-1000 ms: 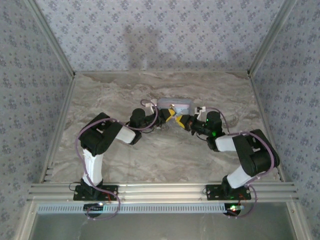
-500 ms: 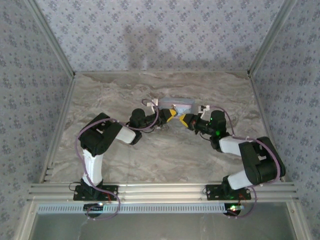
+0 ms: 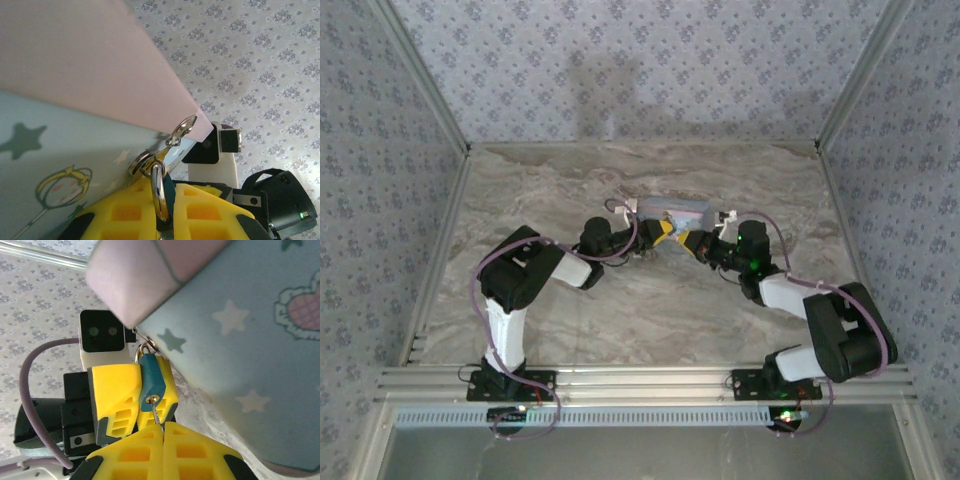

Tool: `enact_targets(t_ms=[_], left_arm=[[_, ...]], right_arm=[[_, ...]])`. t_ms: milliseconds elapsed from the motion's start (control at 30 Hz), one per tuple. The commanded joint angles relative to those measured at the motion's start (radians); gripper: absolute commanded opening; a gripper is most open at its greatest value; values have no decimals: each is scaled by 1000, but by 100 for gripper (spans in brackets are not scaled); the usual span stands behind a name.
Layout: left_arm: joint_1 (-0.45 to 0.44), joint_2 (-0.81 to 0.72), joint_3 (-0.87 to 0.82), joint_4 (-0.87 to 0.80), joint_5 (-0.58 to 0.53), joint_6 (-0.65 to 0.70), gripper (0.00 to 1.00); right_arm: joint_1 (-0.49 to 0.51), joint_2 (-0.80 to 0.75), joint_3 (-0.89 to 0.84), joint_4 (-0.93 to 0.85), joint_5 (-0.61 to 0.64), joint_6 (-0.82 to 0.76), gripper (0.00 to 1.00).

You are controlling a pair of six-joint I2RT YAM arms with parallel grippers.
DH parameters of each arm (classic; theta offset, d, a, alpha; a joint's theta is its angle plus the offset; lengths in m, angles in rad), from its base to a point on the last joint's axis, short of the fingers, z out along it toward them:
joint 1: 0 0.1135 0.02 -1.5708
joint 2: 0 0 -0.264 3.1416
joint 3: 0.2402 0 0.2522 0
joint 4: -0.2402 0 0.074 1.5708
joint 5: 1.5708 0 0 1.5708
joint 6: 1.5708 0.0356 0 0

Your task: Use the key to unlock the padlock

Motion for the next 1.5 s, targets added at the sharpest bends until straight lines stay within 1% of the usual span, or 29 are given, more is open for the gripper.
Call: enact_targets(t_ms=[0, 33, 100, 200, 300, 400, 500, 733, 933, 1067, 1233, 1300, 1467], left_arm=[[-43, -38, 23, 107, 94, 2, 0], [-43, -37, 23, 107, 95, 2, 0], [-43, -37, 22, 107, 95, 2, 0], [-43, -37, 23, 107, 95, 2, 0], [-44, -36, 23, 107, 94, 2, 0], [-47, -38, 23, 107, 95, 2, 0], [-47, -39, 20, 107, 93, 2, 0], [-46, -35, 15, 107, 93, 6, 0], [-48, -33, 24, 107, 93, 2, 0], [-47, -34, 23, 108, 93, 2, 0], [-47, -38, 20, 107, 81, 2, 0], [-49, -39, 20, 107, 79, 5, 0], [-50, -37, 25, 107, 86, 5, 0]], right_arm=[[45, -56, 50, -90, 76, -133, 0], [60, -80, 63, -146, 101, -180, 0], [80, -113, 73, -196, 131, -228, 0], [86, -132, 82, -240, 145, -270, 0], [89, -140, 77, -234, 153, -274, 0], [86, -140, 62, -188, 152, -239, 0], [50, -137, 29, -111, 132, -180, 0], [-5, -171, 4, -82, 91, -126, 0], [3, -166, 16, -112, 83, -137, 0], [7, -137, 12, -74, 77, -119, 0], [34, -118, 9, -55, 100, -97, 0], [37, -107, -7, -22, 112, -57, 0], [28, -63, -57, 146, 129, 63, 0]])
